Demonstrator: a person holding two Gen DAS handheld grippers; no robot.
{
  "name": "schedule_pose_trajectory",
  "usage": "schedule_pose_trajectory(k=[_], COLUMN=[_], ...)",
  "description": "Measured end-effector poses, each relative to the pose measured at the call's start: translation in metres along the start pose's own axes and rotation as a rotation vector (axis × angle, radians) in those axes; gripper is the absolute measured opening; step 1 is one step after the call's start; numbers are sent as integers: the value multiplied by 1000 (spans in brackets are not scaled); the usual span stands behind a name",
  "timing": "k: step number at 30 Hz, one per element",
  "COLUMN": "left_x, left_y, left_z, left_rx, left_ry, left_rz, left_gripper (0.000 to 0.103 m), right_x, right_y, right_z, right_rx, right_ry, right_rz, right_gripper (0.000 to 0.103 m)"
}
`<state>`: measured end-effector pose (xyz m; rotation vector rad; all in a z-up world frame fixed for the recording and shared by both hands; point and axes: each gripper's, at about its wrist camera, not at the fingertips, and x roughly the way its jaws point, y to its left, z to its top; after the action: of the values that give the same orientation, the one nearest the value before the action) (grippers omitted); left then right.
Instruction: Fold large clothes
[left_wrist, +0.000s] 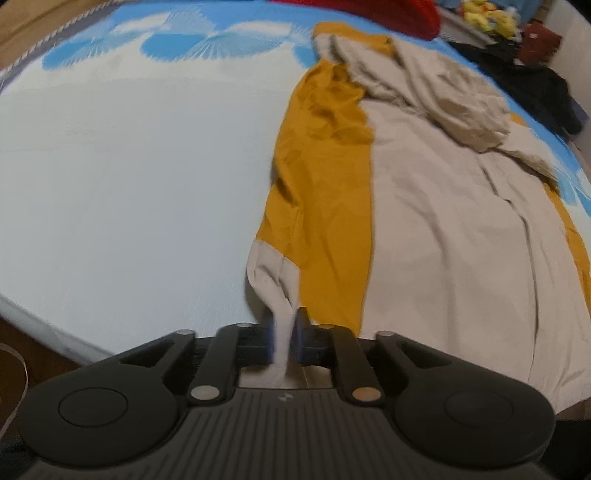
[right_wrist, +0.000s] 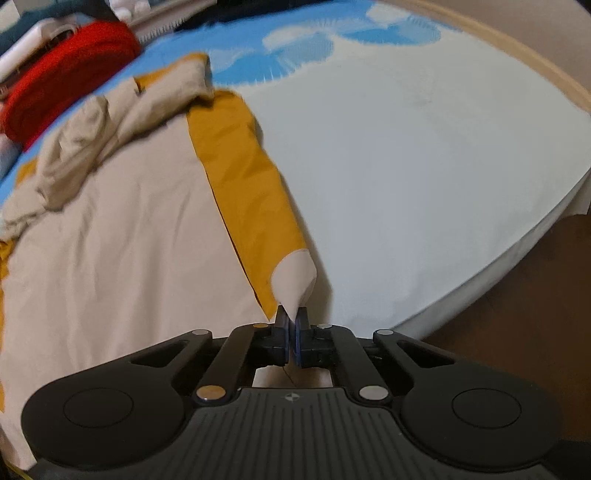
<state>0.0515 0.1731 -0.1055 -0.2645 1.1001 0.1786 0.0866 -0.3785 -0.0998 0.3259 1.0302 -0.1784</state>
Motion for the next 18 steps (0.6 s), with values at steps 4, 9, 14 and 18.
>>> schedule_pose_trajectory(k=[4,9,14,18], left_x=[7,3,-3,7], left_y=[-4,-2,-3,-3], left_z=[-2,-2,-1,-2], left_rx=[36,38,27,22], left_ry=[29,3,-19,33], left_rz=[35,23,0,20], left_gripper=[22,7,7,17], right_x=[12,17,6,17], right_y=[-4,1,4,0], right_z=[-3,-6,-3,-4], right_rx=[24,-7,-16,5], right_ry=[58,69,-4,53], right_rz=[-15,-36,-21,-32], right_gripper=[6,6,2,7])
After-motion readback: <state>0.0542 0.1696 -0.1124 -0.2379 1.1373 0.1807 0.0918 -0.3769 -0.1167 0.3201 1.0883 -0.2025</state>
